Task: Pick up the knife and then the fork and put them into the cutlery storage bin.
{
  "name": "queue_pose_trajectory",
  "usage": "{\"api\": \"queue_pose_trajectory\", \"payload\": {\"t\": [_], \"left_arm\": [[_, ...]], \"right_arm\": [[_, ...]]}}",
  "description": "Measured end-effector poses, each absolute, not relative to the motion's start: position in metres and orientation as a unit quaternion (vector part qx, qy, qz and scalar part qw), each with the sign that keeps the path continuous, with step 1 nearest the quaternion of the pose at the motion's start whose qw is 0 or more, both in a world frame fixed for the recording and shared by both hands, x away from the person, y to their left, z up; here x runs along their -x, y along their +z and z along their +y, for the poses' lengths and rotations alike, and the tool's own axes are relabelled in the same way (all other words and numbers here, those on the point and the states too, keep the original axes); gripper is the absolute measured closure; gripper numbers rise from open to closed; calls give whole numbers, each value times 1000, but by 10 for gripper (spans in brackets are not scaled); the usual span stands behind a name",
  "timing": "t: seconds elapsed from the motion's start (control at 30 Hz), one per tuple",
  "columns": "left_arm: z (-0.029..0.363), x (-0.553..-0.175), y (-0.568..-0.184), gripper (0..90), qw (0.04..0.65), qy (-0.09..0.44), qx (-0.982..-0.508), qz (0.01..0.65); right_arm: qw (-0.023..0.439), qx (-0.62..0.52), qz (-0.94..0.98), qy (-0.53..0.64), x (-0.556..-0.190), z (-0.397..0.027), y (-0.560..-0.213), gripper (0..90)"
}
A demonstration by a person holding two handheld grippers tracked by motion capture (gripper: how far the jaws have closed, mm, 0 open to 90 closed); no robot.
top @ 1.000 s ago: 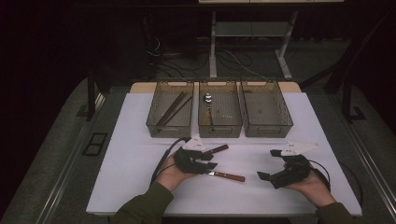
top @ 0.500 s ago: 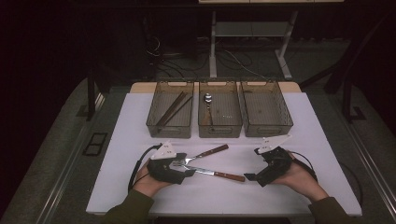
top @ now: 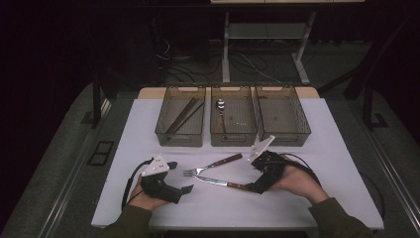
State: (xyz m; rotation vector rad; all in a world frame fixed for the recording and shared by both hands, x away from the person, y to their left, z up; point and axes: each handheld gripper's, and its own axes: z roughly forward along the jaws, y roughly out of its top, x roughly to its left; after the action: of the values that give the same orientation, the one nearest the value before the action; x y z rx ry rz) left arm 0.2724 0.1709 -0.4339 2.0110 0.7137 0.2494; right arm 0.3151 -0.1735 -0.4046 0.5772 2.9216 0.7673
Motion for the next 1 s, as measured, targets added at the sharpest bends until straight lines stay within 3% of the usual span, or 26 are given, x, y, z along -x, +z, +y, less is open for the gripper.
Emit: {"api": "queue_pose_trajectory", "payload": {"t": [0.23, 0.47, 1.0], "left_arm": [[172, -274, -435, 0, 468, 104, -828, 291], [171, -275, -436, 0, 468, 100, -829, 288], [169, -274, -437, 0, 468, 93, -831, 287]], "right_arm": [[0, -156, 967, 203, -319, -139, -409, 408], [-6, -125, 978, 164, -320, -119, -411, 569], [17, -85, 992, 88, -317, -94, -418, 765]]}}
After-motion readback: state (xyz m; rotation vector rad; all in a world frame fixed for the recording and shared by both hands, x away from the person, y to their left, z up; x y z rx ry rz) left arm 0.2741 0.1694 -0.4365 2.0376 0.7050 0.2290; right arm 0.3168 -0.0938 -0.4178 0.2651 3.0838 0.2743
